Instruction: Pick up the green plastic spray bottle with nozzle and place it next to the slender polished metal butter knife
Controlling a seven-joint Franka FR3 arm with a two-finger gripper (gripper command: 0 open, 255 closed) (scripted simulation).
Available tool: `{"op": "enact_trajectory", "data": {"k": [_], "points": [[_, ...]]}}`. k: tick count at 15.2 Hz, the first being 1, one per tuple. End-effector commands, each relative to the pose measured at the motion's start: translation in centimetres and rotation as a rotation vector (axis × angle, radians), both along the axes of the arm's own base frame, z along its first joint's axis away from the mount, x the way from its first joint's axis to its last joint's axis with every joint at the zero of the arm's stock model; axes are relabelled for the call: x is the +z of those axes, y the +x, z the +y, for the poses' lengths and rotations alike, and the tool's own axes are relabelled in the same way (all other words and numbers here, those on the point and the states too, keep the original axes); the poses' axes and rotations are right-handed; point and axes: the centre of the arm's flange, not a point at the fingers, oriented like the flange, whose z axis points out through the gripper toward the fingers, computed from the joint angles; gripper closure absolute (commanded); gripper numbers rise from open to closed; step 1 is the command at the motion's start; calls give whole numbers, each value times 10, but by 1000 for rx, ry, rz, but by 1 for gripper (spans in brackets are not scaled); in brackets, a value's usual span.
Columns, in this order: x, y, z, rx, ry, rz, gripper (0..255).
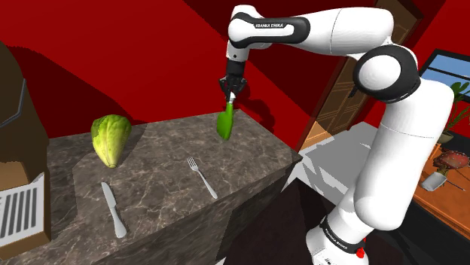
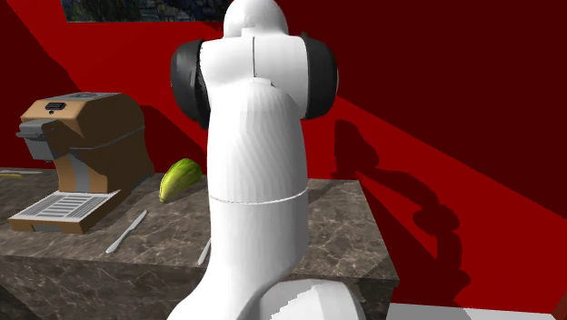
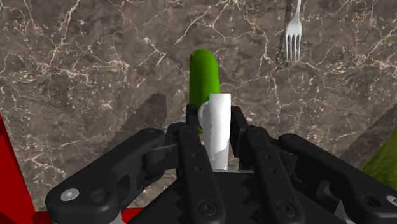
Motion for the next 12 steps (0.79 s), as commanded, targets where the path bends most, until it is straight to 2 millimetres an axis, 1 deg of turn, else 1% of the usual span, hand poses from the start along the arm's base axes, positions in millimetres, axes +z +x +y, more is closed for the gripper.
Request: {"op": "enact_trajectory", "data": {"k": [1,12], "points": [[0,-5,25,-1,0,0,255],[0,-34,168,-1,0,0,255]]}}
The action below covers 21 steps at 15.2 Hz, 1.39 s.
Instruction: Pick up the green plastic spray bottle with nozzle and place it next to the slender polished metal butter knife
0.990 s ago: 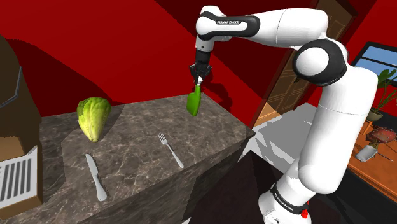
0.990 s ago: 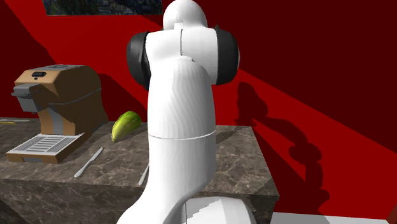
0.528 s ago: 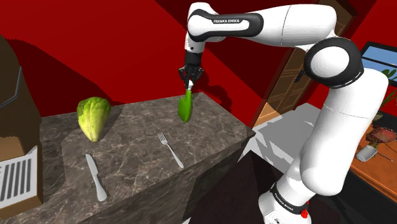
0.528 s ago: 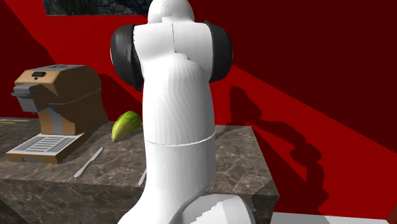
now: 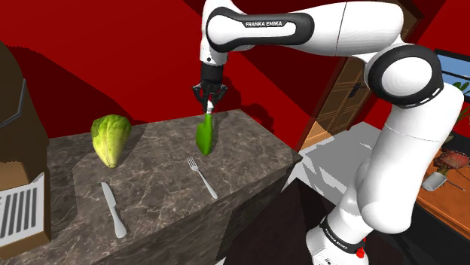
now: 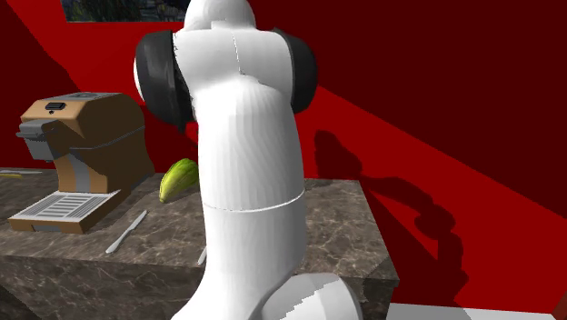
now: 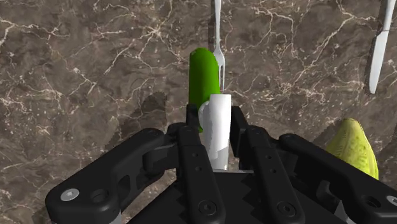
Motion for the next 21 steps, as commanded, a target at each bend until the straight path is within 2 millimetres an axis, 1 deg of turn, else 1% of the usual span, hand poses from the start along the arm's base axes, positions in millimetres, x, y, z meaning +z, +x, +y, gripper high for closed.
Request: {"op": "enact_trajectory", "data": {"k": [1,17,18,21], "points": [[1,-5,27,-1,0,0,255],[1,-46,235,-1,0,0,255],[1,-48,243,-1,0,0,255],[-15,-48,243,-1,0,0,255]]}}
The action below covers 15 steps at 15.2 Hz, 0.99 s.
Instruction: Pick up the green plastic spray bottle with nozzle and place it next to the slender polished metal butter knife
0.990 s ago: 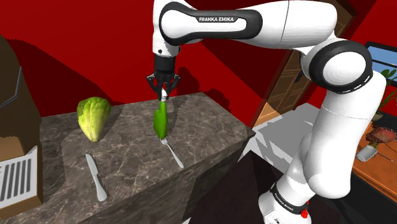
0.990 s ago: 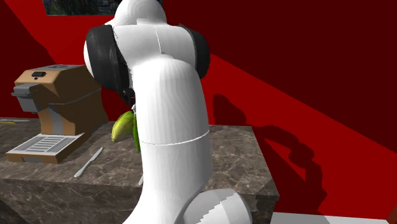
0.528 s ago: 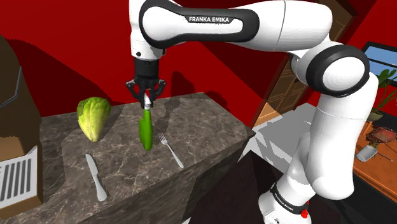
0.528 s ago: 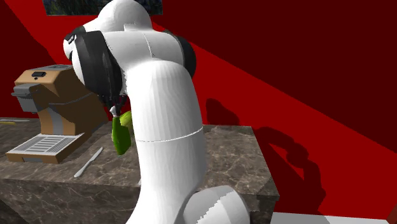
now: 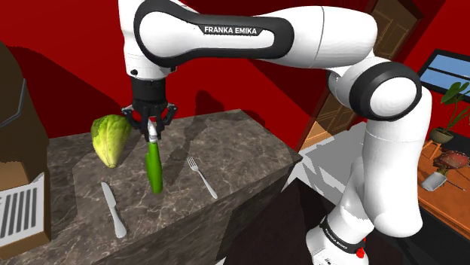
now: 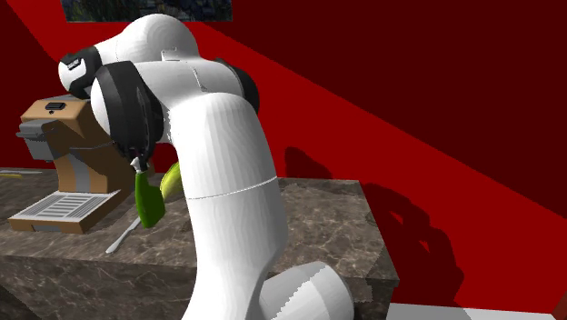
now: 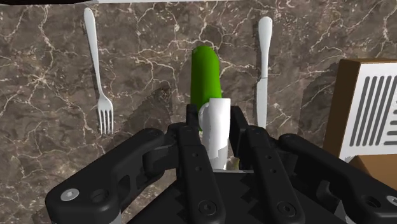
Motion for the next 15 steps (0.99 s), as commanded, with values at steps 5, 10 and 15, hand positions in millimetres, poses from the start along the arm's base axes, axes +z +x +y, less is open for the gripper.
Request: {"op": "enact_trajectory", "data": {"k": [5,10,15], "points": [[-30,0,1,-1,0,0,255],[-54,0,1,-1,0,0,255],[-54,0,1,-1,0,0,255]]}}
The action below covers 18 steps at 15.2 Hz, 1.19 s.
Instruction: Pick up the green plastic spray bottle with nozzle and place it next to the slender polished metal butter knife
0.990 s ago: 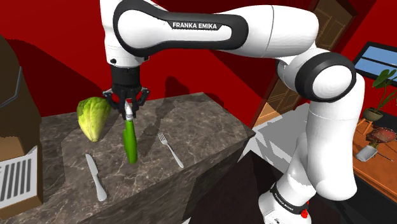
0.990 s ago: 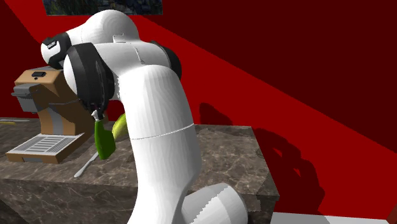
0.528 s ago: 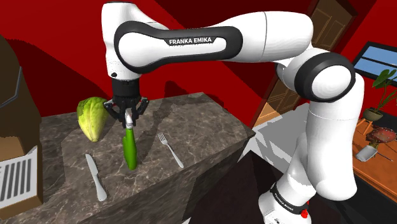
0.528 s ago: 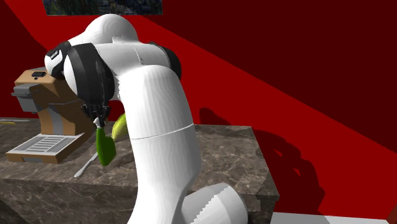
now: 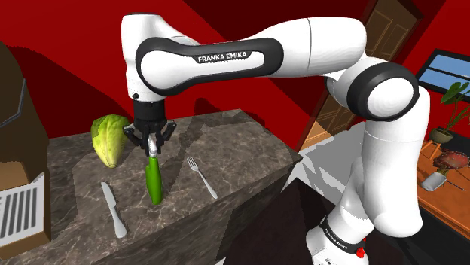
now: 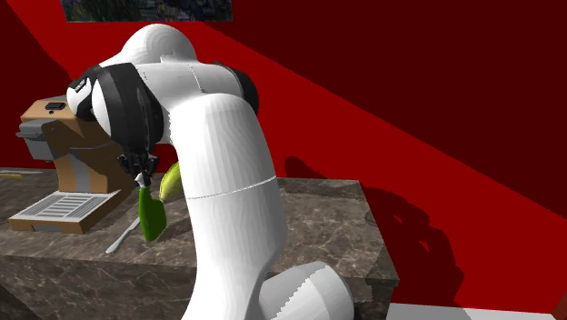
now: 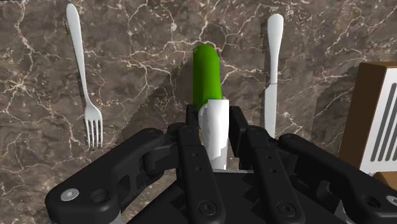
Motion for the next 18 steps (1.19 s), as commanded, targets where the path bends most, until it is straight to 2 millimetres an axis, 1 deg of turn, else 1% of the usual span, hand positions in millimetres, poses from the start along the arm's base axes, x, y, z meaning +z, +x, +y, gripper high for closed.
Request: {"op": "enact_trajectory", "data": {"k": [1,2,3,8,11,12,18], "points": [[0,0,0,0,0,0,255],[0,0,0,0,0,0,255],[0,0,0,0,0,0,0],[0,0,0,0,0,0,0],[39,4,0,0,0,0,0],[50,4,0,0,0,0,0],[50,4,0,0,0,0,0]]}}
